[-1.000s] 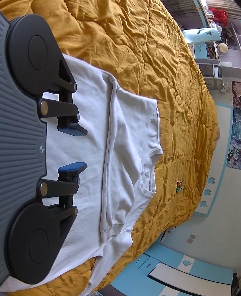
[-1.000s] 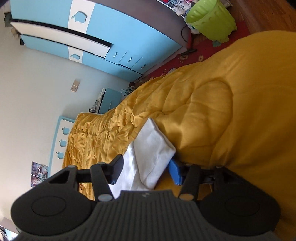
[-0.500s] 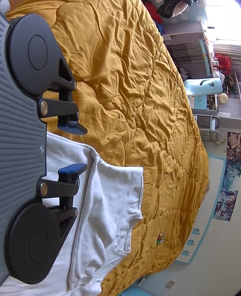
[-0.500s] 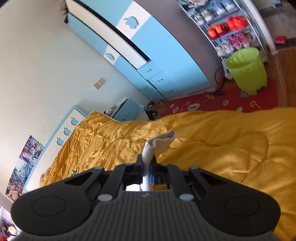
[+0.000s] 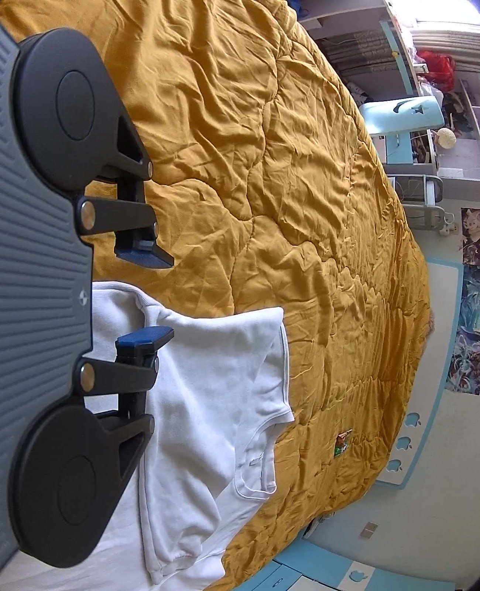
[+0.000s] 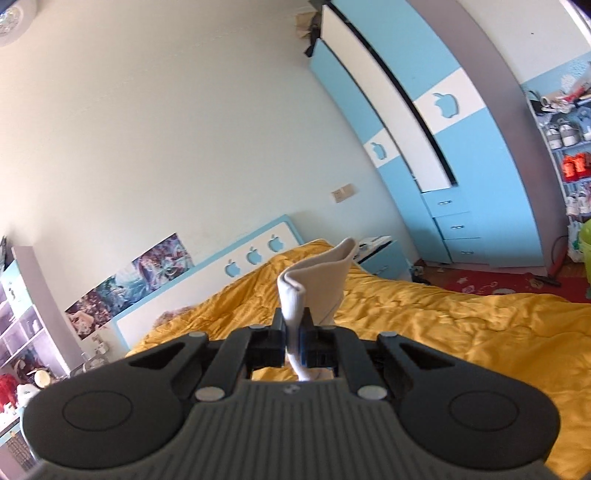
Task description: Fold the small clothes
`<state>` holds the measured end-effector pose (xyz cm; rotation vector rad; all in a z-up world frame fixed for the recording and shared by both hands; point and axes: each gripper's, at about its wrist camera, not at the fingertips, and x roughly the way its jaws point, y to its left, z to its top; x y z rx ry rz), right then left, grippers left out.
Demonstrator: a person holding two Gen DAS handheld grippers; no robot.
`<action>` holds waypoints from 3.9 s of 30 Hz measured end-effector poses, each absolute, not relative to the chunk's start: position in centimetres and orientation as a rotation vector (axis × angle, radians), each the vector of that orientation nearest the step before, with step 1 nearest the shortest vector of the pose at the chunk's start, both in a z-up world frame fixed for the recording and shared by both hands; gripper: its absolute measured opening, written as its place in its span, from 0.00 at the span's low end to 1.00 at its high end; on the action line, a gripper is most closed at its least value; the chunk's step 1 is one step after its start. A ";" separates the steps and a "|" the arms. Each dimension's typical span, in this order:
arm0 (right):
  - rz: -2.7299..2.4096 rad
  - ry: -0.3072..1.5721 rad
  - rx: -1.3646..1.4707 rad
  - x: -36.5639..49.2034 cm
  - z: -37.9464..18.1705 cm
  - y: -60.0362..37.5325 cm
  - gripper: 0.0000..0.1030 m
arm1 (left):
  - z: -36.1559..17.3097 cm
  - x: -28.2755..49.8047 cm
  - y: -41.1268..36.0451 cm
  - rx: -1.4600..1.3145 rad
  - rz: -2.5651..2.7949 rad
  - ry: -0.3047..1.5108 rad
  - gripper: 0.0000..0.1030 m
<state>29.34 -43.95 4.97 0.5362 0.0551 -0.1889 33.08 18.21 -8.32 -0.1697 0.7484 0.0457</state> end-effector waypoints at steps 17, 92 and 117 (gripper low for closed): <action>0.035 0.154 0.061 37.6 -0.7 -9.1 0.01 | -11.9 32.9 24.6 -0.335 0.078 0.726 0.41; -0.164 0.560 -0.648 38.2 -19.2 -24.9 0.00 | -14.7 33.4 23.0 -0.207 0.100 0.698 0.48; -0.106 0.614 -0.061 40.6 -13.5 -27.2 0.13 | -14.5 33.4 22.9 -0.199 0.108 0.704 0.49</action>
